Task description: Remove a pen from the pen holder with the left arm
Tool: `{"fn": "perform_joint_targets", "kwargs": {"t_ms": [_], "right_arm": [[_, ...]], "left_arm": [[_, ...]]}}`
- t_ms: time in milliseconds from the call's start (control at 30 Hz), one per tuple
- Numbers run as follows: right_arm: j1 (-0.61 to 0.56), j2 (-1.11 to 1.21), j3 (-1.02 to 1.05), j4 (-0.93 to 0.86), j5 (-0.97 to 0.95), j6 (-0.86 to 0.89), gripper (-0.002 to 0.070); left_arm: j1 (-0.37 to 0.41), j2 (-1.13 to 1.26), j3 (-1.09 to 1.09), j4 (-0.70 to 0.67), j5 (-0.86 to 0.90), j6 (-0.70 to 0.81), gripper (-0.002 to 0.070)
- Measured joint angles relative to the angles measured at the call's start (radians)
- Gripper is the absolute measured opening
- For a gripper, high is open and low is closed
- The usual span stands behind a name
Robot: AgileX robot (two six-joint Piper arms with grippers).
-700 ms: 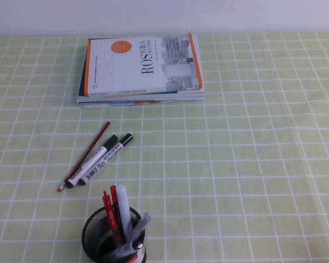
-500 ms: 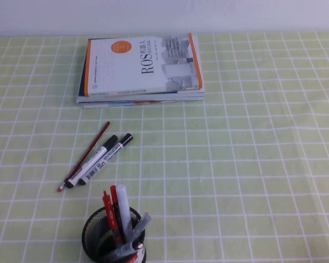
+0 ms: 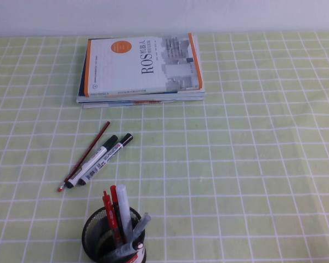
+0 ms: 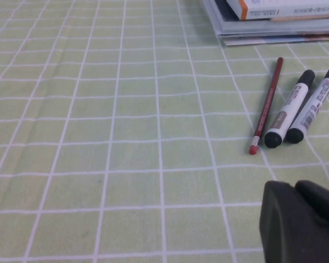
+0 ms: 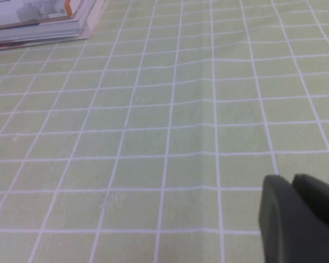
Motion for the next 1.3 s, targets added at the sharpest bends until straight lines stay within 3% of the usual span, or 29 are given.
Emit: {"fn": "perform_joint_targets", "kwargs": {"t_ms": [333,567,867,1167,1300], "right_arm": [[0.0,0.0,0.0,0.0,0.0,0.0,-0.0012],[0.0,0.0,0.0,0.0,0.0,0.0,-0.0013],[0.0,0.0,0.0,0.0,0.0,0.0,-0.0012],[0.0,0.0,0.0,0.0,0.0,0.0,-0.0013],[0.0,0.0,0.0,0.0,0.0,0.0,-0.0013]], "left_arm": [[0.0,0.0,0.0,-0.171,-0.173,-0.175,-0.0003],[0.0,0.0,0.0,-0.184,-0.227,-0.372,-0.0003],[0.0,0.0,0.0,-0.189,-0.242,-0.407,-0.0003],[0.0,0.02,-0.191,-0.184,-0.033,-0.396,-0.0003],[0.0,0.101,-0.284,-0.215,0.078,-0.314,-0.0003]]}}
